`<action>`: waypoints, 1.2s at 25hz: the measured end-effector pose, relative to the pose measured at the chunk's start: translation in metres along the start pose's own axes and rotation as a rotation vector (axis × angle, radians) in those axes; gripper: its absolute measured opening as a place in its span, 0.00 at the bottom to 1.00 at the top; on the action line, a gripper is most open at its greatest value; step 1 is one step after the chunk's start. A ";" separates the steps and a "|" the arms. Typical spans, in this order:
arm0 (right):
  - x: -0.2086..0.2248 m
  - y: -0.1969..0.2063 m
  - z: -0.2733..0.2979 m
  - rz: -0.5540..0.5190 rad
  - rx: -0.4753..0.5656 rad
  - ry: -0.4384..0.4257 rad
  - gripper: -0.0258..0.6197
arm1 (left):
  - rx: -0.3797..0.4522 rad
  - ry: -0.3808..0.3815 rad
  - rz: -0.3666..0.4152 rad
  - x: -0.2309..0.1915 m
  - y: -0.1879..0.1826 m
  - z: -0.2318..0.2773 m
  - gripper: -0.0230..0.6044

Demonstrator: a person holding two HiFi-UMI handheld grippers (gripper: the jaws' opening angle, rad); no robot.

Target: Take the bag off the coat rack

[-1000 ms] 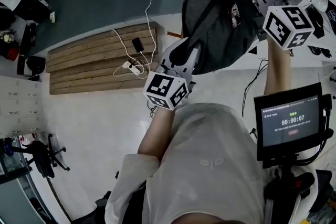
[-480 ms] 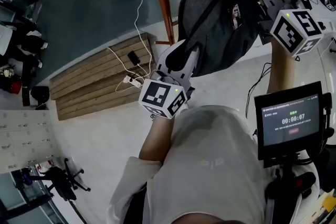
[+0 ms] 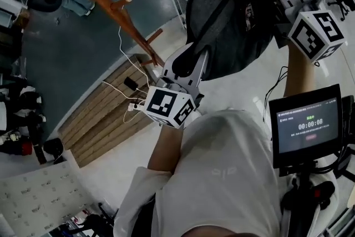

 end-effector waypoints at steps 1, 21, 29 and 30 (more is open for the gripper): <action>0.006 0.001 -0.007 -0.001 -0.007 0.030 0.11 | -0.007 0.023 -0.003 0.001 0.002 0.006 0.17; 0.064 -0.001 -0.219 -0.039 -0.154 0.573 0.11 | -0.165 0.594 -0.184 0.125 0.068 0.103 0.16; 0.068 0.020 -0.259 0.008 -0.199 0.698 0.11 | -0.219 0.719 -0.210 0.145 0.095 0.117 0.16; 0.068 0.021 -0.262 0.009 -0.202 0.705 0.11 | -0.222 0.730 -0.214 0.146 0.097 0.118 0.16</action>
Point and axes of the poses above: the fingertips, and each gripper's own axes: z forward along the fingers, x to its right, y out of its underside, the point moved 6 cm from there along -z, backward along the fingers, and after that the axes turned 2 degrees about y, right-handed, at the moved point
